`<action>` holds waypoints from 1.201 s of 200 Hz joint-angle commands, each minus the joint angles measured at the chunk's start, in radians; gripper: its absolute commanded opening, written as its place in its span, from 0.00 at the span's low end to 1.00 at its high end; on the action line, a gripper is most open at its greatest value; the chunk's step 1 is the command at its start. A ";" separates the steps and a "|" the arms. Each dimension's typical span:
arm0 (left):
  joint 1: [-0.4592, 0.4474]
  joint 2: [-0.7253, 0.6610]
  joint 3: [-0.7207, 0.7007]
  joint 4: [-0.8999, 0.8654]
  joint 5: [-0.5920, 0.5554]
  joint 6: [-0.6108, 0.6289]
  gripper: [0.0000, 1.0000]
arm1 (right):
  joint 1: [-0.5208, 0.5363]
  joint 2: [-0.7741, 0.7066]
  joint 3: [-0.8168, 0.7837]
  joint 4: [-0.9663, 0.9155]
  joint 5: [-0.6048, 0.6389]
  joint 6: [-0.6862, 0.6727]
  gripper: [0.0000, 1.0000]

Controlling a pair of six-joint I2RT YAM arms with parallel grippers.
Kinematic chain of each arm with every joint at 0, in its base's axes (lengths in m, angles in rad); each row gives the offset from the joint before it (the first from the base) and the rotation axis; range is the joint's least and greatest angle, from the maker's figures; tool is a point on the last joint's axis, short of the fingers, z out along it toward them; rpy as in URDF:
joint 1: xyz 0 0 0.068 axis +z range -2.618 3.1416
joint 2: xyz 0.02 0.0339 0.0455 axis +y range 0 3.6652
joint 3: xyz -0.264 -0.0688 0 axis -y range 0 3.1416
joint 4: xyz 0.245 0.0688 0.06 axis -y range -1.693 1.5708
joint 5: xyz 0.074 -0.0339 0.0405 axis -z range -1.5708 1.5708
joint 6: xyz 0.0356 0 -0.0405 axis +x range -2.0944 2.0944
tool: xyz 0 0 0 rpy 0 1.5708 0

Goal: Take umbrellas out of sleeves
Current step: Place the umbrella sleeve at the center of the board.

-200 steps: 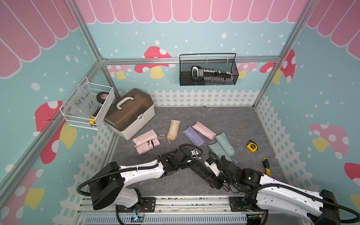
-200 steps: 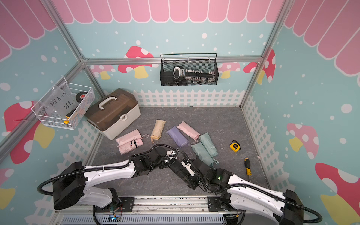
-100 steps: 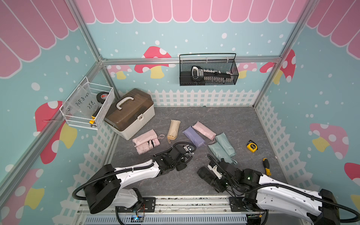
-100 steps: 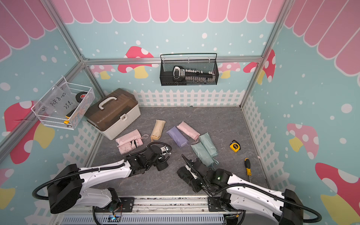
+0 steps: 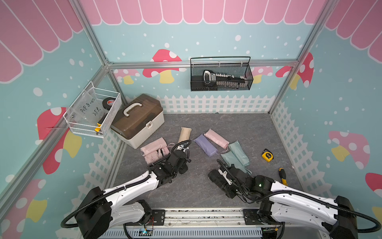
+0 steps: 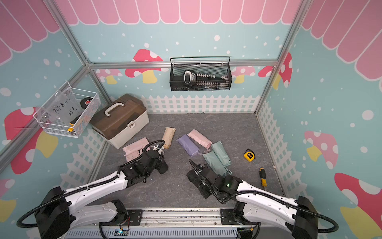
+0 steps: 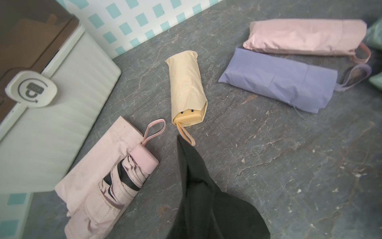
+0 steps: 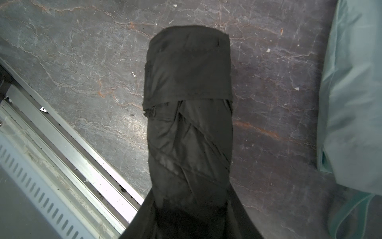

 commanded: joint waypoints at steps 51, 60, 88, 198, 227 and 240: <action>0.041 -0.298 -0.309 0.250 0.001 -0.534 0.00 | 0.006 0.076 0.063 0.143 0.001 -0.036 0.13; 0.042 -0.298 -0.290 0.186 -0.071 -0.601 0.00 | 0.004 0.082 0.063 0.153 -0.002 -0.036 0.13; 0.043 -0.285 -0.280 0.094 -0.202 -0.786 0.00 | 0.006 0.094 0.064 0.173 -0.002 -0.038 0.13; 0.111 -0.219 -0.414 0.273 -0.323 -1.013 0.03 | 0.006 0.262 0.139 0.295 -0.065 -0.232 0.13; 0.131 -0.219 -0.410 0.280 -0.317 -1.006 0.12 | 0.006 0.316 0.167 0.350 -0.080 -0.328 0.10; 0.145 -0.226 -0.401 0.266 -0.299 -0.988 0.45 | 0.005 0.339 0.181 0.371 -0.091 -0.356 0.10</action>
